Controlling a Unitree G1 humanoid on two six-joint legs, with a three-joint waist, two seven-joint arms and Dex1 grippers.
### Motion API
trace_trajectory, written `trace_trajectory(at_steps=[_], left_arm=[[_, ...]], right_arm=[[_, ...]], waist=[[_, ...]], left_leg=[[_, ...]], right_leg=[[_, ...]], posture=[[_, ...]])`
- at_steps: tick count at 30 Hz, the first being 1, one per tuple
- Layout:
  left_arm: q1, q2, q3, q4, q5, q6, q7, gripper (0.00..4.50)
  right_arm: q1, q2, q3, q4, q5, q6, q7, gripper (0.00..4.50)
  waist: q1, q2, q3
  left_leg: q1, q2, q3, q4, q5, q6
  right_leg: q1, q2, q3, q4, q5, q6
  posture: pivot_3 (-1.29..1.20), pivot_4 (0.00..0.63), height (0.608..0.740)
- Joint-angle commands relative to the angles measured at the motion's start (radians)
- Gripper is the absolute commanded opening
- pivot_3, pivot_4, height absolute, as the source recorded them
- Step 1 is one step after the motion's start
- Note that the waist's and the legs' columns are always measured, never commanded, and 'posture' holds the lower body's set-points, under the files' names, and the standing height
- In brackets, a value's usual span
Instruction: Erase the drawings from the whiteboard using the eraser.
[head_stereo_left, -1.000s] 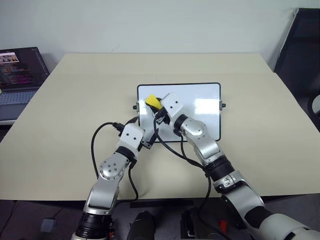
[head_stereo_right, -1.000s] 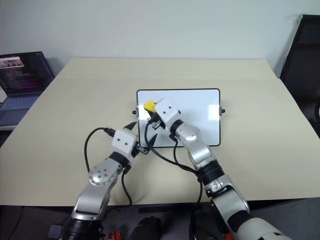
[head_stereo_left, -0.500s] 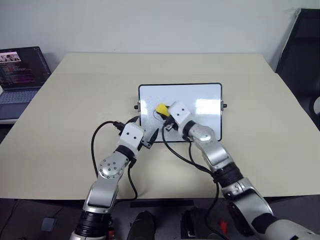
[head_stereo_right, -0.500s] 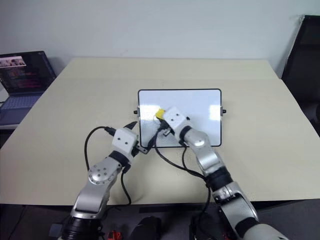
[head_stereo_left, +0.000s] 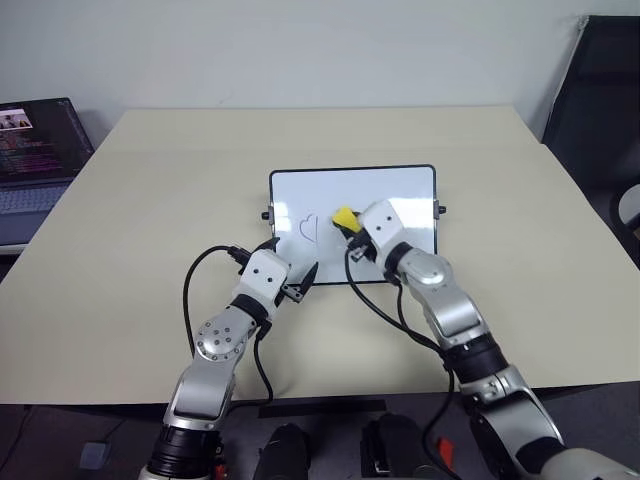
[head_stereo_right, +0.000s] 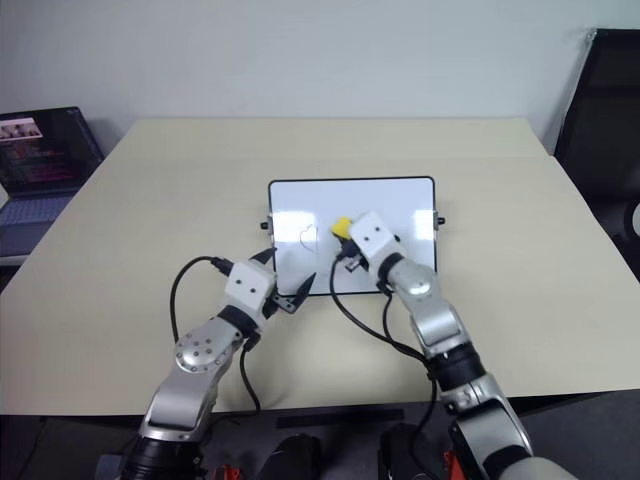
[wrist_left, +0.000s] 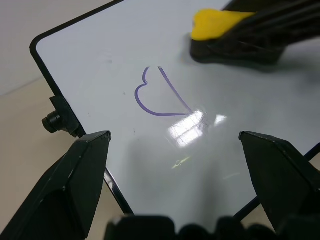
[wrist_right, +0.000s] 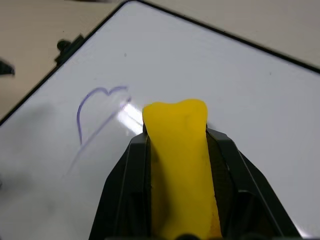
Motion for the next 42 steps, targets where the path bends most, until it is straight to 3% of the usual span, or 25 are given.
trace_trajectory(at_steps=[1, 5, 15, 30, 42], left_arm=[[0.011, -0.009, -0.003, -0.041, -0.019, -0.016, 0.002, 4.50], [0.001, -0.016, -0.009, -0.033, -0.023, -0.018, 0.003, 4.50], [0.001, -0.006, 0.007, -0.041, -0.019, -0.012, 0.009, 4.50], [-0.032, 0.010, 0.011, -0.020, -0.025, -0.012, -0.004, 4.50], [-0.052, -0.009, -0.010, 0.002, -0.023, -0.024, -0.010, 4.50]], right_arm=[[-0.072, 0.033, -0.001, 0.040, -0.004, -0.065, -0.029, 1.18], [-0.157, 0.100, 0.018, 0.145, -0.011, -0.092, -0.054, 1.18], [-0.092, 0.053, 0.156, 0.160, -0.135, -0.028, -0.012, 1.18], [0.109, -0.103, 0.135, -0.069, -0.156, 0.038, 0.054, 1.18], [0.073, -0.121, 0.118, -0.073, -0.130, 0.033, 0.069, 1.18]], waist=[[0.002, 0.000, 0.000], [0.003, 0.000, 0.000], [0.005, 0.000, 0.000], [0.008, 0.000, 0.000], [0.008, 0.000, 0.000]], left_leg=[[0.000, 0.000, 0.000, 0.000, 0.000, 0.000], [-0.002, -0.001, 0.000, 0.000, 0.000, 0.000], [-0.002, -0.001, 0.000, 0.000, 0.000, 0.000], [-0.001, -0.001, -0.001, 0.001, 0.000, 0.000], [0.000, -0.002, -0.001, 0.001, 0.000, 0.000]], right_leg=[[0.000, 0.000, 0.000, -0.001, 0.000, 0.000], [-0.001, -0.001, 0.000, -0.001, 0.000, 0.000], [-0.001, -0.002, 0.000, -0.001, 0.000, 0.000], [0.000, -0.002, -0.001, 0.000, 0.000, 0.000], [0.002, -0.002, -0.001, -0.001, 0.000, 0.000]], posture=[[0.00, 0.150, 0.740], [0.00, 0.150, 0.740], [0.00, 0.150, 0.740], [0.00, 0.150, 0.740], [0.00, 0.150, 0.740]])
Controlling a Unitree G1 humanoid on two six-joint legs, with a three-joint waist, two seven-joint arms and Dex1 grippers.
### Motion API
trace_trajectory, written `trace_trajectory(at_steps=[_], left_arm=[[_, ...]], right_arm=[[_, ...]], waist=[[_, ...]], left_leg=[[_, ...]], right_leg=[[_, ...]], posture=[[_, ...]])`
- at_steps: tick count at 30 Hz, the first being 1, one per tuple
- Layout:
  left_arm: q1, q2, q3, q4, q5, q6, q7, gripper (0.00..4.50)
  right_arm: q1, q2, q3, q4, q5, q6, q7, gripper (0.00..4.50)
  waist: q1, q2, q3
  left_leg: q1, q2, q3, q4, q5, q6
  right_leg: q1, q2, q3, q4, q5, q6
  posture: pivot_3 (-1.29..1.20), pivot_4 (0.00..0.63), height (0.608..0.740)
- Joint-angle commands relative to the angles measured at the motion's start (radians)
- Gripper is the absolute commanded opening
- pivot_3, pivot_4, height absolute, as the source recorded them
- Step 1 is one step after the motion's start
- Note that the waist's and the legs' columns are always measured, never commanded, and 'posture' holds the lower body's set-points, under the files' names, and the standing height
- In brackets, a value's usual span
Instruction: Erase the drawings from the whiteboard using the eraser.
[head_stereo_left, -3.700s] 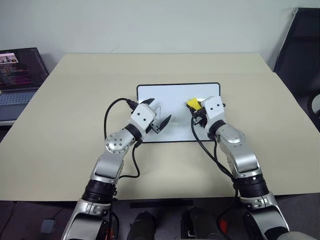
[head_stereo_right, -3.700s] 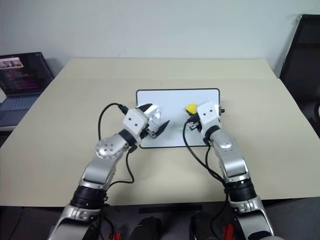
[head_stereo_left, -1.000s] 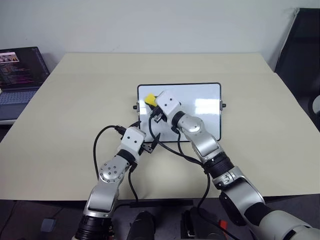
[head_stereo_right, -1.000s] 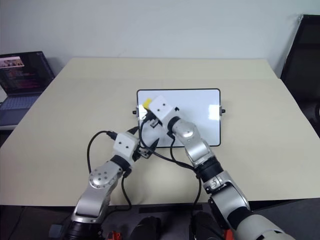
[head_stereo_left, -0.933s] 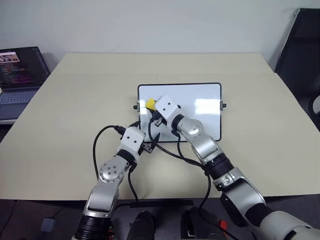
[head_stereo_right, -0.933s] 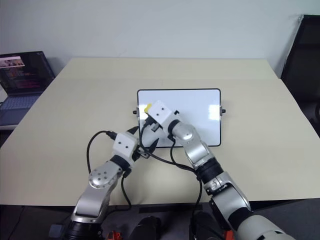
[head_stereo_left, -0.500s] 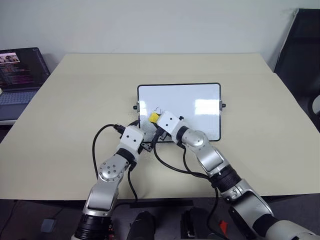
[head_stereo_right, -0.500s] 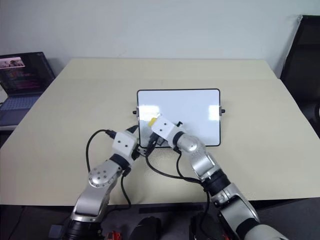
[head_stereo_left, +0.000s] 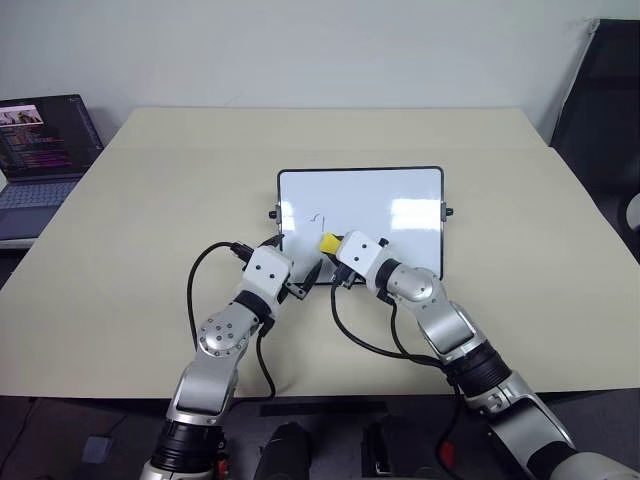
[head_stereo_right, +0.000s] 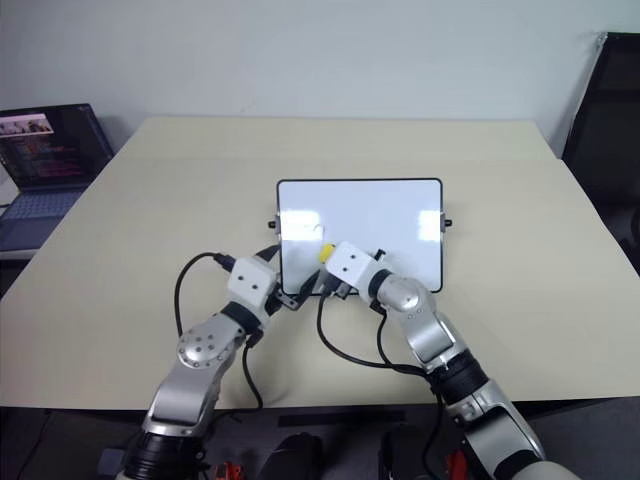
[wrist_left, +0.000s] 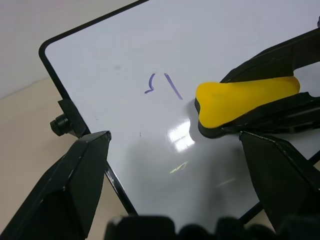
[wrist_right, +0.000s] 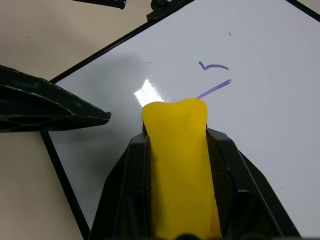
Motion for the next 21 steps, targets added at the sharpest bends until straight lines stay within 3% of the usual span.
trace_trajectory(at_steps=[1, 12, 21], left_arm=[[-0.003, -0.007, -0.003, -0.016, -0.009, -0.022, 0.006, 4.50], [-0.003, 0.004, 0.004, -0.019, -0.009, -0.019, 0.000, 4.50], [0.030, 0.002, -0.003, -0.061, -0.001, -0.013, 0.007, 4.50]], right_arm=[[-0.039, 0.012, -0.055, 0.038, 0.020, -0.005, -0.026, 1.18], [-0.210, 0.106, -0.044, 0.256, 0.014, -0.110, -0.090, 1.18], [-0.193, 0.153, -0.005, 0.291, -0.006, -0.161, -0.096, 1.18]], waist=[[-0.002, 0.000, 0.000], [-0.006, 0.000, 0.000], [-0.010, 0.000, 0.000]], left_leg=[[0.000, 0.000, 0.000, 0.000, 0.000, 0.000], [0.001, 0.001, 0.000, -0.001, 0.000, 0.000], [0.002, 0.002, 0.001, -0.001, 0.000, 0.000]], right_leg=[[0.000, 0.000, 0.000, 0.000, 0.000, 0.000], [0.000, 0.001, 0.001, 0.000, 0.000, 0.000], [0.000, 0.001, 0.002, 0.001, 0.000, 0.000]], posture=[[0.00, 0.150, 0.740], [0.00, 0.150, 0.740], [0.00, 0.150, 0.740]])
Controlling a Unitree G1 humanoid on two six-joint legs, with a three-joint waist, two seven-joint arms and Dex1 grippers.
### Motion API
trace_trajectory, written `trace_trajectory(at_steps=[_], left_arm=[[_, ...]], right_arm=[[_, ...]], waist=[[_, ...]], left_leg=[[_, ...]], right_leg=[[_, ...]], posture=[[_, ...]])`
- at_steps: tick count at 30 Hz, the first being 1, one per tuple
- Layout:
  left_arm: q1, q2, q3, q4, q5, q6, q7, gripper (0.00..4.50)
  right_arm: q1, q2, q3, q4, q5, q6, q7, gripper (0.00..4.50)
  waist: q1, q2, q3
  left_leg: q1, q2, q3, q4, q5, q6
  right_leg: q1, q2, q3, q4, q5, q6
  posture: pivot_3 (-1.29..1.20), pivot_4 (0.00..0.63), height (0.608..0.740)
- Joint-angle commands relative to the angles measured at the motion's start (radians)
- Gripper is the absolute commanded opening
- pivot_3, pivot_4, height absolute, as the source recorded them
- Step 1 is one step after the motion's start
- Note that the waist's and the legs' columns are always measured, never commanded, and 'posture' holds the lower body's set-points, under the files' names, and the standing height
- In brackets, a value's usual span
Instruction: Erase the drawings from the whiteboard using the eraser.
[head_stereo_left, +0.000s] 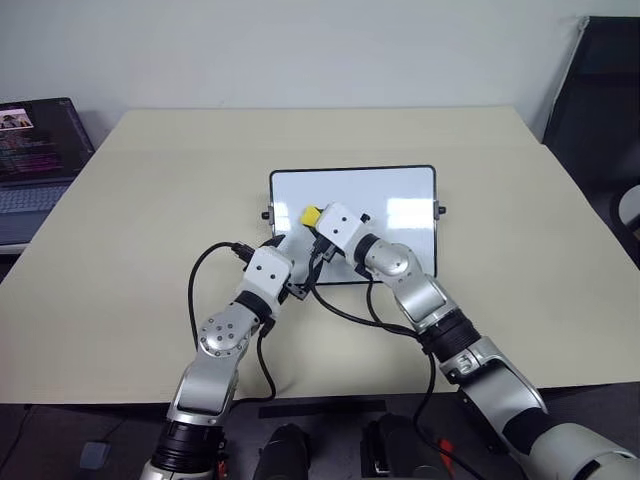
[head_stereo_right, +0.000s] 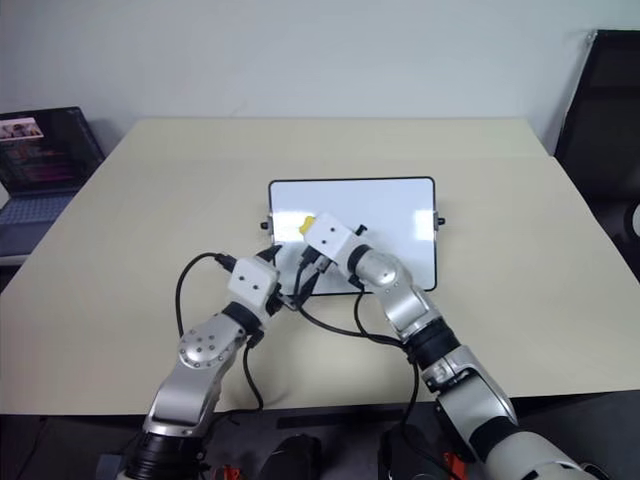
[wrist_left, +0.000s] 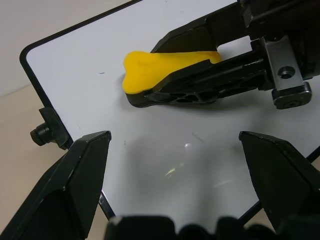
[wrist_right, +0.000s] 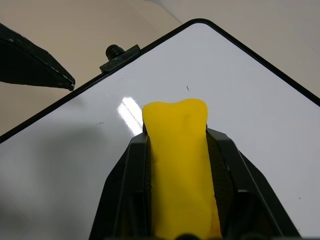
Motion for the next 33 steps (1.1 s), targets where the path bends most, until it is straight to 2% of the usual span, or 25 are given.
trace_trajectory(at_steps=[1, 10, 16, 25, 33], left_arm=[[0.015, -0.001, -0.003, -0.057, 0.000, -0.011, 0.009, 4.50], [0.014, 0.001, 0.007, -0.059, 0.001, -0.009, 0.018, 4.50], [0.008, 0.000, 0.003, -0.047, -0.002, -0.015, 0.019, 4.50], [-0.025, -0.003, -0.016, -0.013, -0.012, -0.032, 0.001, 4.50], [-0.028, -0.010, -0.035, -0.021, -0.016, -0.036, -0.012, 4.50]], right_arm=[[0.020, 0.013, 0.023, -0.010, -0.016, -0.016, 0.009, 1.18], [0.140, -0.107, 0.013, -0.103, -0.030, 0.008, 0.070, 1.18], [0.167, -0.159, -0.013, -0.148, -0.031, 0.036, 0.077, 1.18], [0.216, -0.199, -0.028, -0.228, -0.022, 0.087, 0.078, 1.18], [0.300, -0.187, -0.115, -0.455, 0.074, 0.206, 0.101, 1.18]], waist=[[0.000, 0.000, 0.000], [0.008, 0.000, 0.000], [0.009, 0.000, 0.000], [0.024, 0.000, 0.000], [0.029, 0.000, 0.000]], left_leg=[[0.000, 0.000, 0.000, 0.000, 0.000, 0.000], [-0.001, -0.002, 0.000, 0.000, 0.000, 0.000], [0.000, -0.002, -0.001, 0.000, 0.000, 0.000], [-0.001, -0.002, -0.001, 0.001, 0.000, 0.000], [-0.001, -0.002, -0.001, 0.001, 0.000, 0.000]], right_leg=[[0.000, 0.000, 0.000, 0.000, 0.000, 0.000], [0.000, -0.001, -0.001, -0.001, 0.000, 0.000], [0.001, -0.001, -0.001, -0.001, 0.000, 0.000], [0.001, -0.001, -0.001, -0.002, 0.000, 0.000], [0.001, -0.001, -0.002, -0.002, 0.000, 0.000]], posture=[[0.00, 0.150, 0.740], [0.00, 0.150, 0.740], [0.00, 0.150, 0.740], [0.00, 0.150, 0.740], [0.00, 0.150, 0.740]])
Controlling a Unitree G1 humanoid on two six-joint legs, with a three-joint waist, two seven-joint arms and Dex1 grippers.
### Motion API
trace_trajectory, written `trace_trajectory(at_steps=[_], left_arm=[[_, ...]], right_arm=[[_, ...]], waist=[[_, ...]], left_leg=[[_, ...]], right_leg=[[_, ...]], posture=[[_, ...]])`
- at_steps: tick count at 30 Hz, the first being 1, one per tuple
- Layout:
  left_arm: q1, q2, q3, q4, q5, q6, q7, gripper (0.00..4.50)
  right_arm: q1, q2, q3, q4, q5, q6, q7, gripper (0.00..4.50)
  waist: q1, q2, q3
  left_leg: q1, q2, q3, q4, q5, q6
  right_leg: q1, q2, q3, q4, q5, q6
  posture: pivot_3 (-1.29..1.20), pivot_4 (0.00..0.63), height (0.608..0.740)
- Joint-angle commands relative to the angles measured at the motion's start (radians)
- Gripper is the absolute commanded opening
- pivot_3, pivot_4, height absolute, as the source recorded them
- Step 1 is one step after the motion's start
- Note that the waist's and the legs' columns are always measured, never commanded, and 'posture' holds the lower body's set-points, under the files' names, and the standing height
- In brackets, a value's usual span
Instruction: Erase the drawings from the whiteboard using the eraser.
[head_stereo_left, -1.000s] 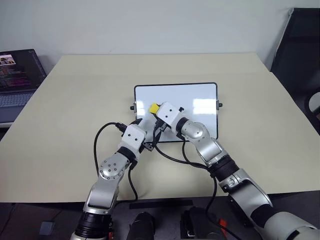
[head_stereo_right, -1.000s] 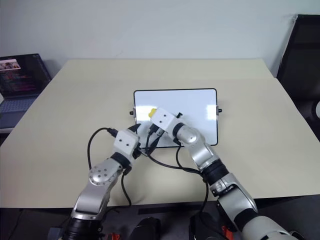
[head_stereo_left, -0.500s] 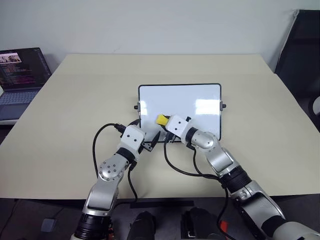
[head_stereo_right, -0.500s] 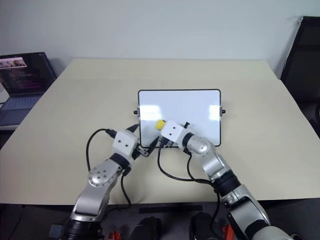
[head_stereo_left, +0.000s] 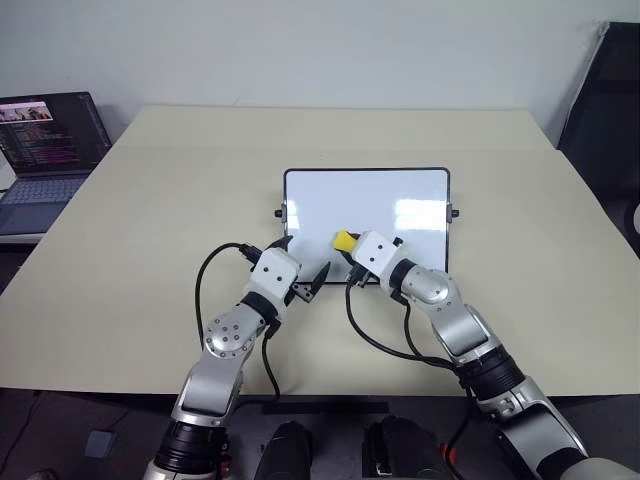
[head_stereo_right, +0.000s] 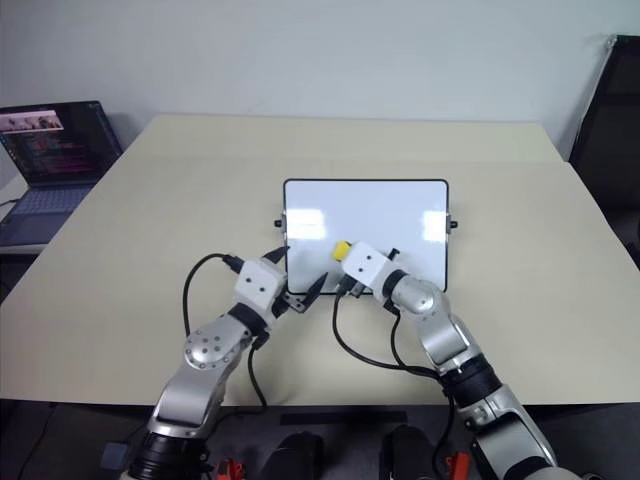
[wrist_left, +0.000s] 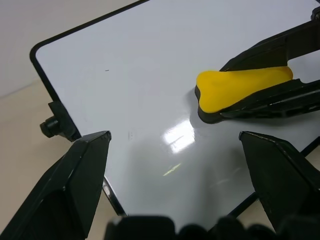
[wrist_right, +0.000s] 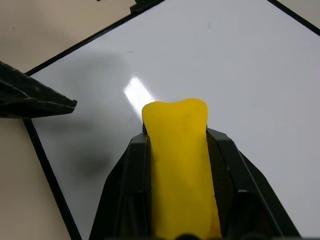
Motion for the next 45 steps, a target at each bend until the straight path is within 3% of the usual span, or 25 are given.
trace_trajectory(at_steps=[1, 6, 14, 24, 34, 45], left_arm=[[-0.020, -0.001, 0.001, -0.019, -0.015, -0.029, -0.008, 4.50], [-0.060, 0.006, 0.019, 0.000, -0.048, -0.043, -0.037, 4.50], [-0.130, 0.018, -0.049, 0.056, -0.288, -0.050, -0.369, 4.50], [-0.287, 0.033, -0.135, 0.171, -0.396, 0.043, -0.650, 4.50], [-0.364, 0.028, -0.195, 0.368, -0.314, -0.096, -0.790, 4.50], [-0.348, 0.038, -0.197, 0.372, -0.285, -0.139, -0.805, 4.50]], right_arm=[[0.038, -0.015, -0.069, -0.120, 0.049, 0.071, 0.018, 1.18], [0.105, -0.052, -0.175, -0.305, 0.132, 0.190, 0.038, 1.18], [0.207, -0.148, -0.351, -0.512, 0.148, 0.478, 0.003, 1.18], [0.316, -0.140, -0.637, -0.546, 0.239, 0.684, -0.072, 1.18], [0.313, -0.119, -0.682, -0.371, 0.292, 0.666, -0.149, 1.18], [0.272, -0.124, -0.652, -0.318, 0.326, 0.646, -0.190, 1.18]], waist=[[0.000, 0.000, 0.000], [0.000, 0.000, 0.000], [0.000, 0.000, 0.000], [-0.003, 0.000, 0.001], [-0.025, 0.001, 0.000], [-0.026, 0.001, 0.000]], left_leg=[[-0.001, 0.000, 0.000, 0.000, 0.000, 0.000], [-0.004, 0.001, -0.001, -0.001, 0.000, 0.000], [-0.006, 0.000, -0.001, -0.002, -0.001, -0.001], [-0.005, 0.000, 0.000, -0.002, -0.001, -0.001], [-0.004, 0.000, 0.002, -0.002, -0.001, -0.001], [-0.004, 0.000, 0.002, -0.002, -0.001, -0.001]], right_leg=[[0.000, 0.000, 0.000, -0.001, 0.000, 0.000], [-0.001, 0.001, -0.002, -0.007, 0.001, 0.001], [-0.001, 0.001, -0.001, -0.010, 0.001, 0.001], [-0.001, 0.002, -0.001, -0.010, 0.001, 0.002], [-0.001, 0.003, 0.000, -0.010, 0.001, 0.002], [-0.001, 0.003, 0.001, -0.009, 0.001, 0.002]], posture=[[0.00, 0.150, 0.740], [0.00, 0.150, 0.740], [0.00, 0.150, 0.740], [0.00, 0.150, 0.740], [0.00, 0.150, 0.740], [0.00, 0.150, 0.740]])
